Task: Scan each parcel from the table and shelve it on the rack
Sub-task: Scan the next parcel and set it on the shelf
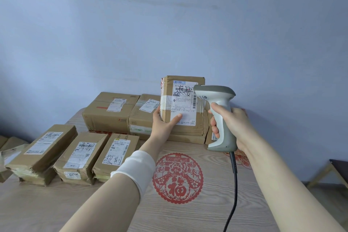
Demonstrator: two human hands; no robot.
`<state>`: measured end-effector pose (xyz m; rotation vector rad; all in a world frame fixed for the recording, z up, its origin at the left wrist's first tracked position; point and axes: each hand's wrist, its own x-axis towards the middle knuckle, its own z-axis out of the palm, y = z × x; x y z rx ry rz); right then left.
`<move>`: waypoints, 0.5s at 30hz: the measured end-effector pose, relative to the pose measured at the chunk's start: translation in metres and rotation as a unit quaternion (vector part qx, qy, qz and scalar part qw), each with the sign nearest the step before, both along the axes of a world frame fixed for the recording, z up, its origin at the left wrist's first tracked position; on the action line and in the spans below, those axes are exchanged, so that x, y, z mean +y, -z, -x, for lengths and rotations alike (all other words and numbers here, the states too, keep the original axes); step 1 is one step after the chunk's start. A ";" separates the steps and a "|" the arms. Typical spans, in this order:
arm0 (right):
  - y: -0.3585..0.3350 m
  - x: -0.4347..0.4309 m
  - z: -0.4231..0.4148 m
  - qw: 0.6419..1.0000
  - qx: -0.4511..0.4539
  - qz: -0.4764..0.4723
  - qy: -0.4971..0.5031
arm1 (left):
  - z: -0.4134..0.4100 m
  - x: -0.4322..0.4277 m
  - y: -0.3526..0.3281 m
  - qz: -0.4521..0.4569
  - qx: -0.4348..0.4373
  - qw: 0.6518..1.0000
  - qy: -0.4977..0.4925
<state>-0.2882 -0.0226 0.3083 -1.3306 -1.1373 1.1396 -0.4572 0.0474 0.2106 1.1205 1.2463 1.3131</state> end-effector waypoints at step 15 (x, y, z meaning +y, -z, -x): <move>0.044 0.001 0.064 0.976 0.078 0.110 -0.171 | 0.099 -0.062 0.024 0.059 -0.068 0.984 -0.155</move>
